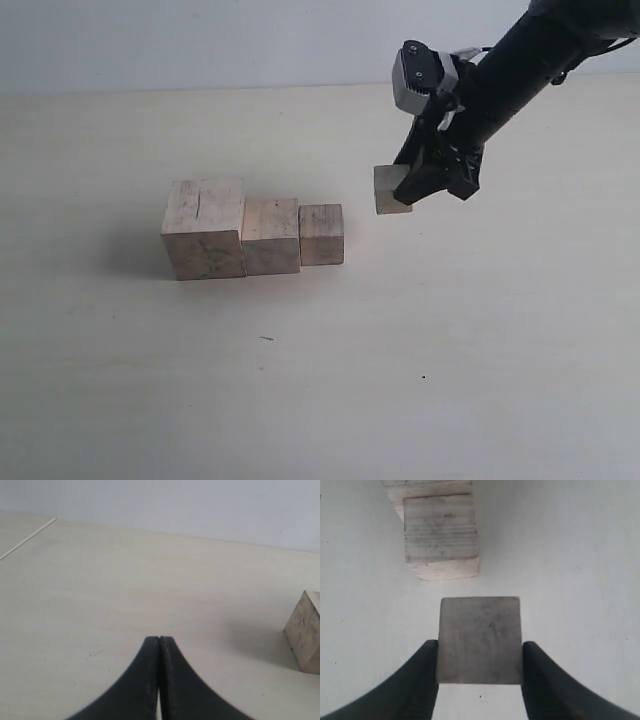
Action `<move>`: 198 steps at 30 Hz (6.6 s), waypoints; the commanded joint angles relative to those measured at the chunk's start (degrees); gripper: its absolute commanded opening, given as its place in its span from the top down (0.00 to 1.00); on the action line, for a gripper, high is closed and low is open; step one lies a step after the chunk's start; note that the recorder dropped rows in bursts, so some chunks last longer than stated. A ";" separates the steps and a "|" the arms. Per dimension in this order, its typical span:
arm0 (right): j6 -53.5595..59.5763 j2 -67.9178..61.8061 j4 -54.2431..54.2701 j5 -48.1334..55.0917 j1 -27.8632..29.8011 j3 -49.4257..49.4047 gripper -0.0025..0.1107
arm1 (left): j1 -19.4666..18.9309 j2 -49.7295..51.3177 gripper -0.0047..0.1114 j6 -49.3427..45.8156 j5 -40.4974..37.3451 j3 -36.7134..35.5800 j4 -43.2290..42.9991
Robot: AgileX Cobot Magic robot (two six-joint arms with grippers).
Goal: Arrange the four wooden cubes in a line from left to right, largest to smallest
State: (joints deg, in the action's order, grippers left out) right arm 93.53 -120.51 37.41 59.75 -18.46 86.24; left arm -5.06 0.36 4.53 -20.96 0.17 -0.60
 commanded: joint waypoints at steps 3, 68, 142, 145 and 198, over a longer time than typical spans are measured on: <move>7.98 -1.77 2.12 0.97 0.25 -3.18 0.98 | -0.20 -0.36 0.96 0.24 0.71 -0.17 0.60; 18.29 -9.43 18.02 1.37 -0.15 -3.98 0.98 | -0.20 -0.36 0.96 0.24 0.71 -0.17 0.60; -84.47 -2.31 -17.84 -11.17 -10.82 -3.98 0.98 | -0.20 -0.36 0.96 0.24 0.71 -0.17 0.60; -82.61 -2.31 -16.11 -11.26 -10.82 -3.98 0.98 | -0.20 -0.36 0.96 0.24 0.71 -0.17 0.60; -87.52 53.79 -25.43 -22.59 -10.82 -24.10 0.98 | -0.20 -0.36 0.96 0.24 0.71 -0.17 0.60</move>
State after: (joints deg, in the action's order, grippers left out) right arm 5.45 -67.05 11.87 37.29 -29.25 62.46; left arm -5.06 0.36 4.53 -20.96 0.17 -0.60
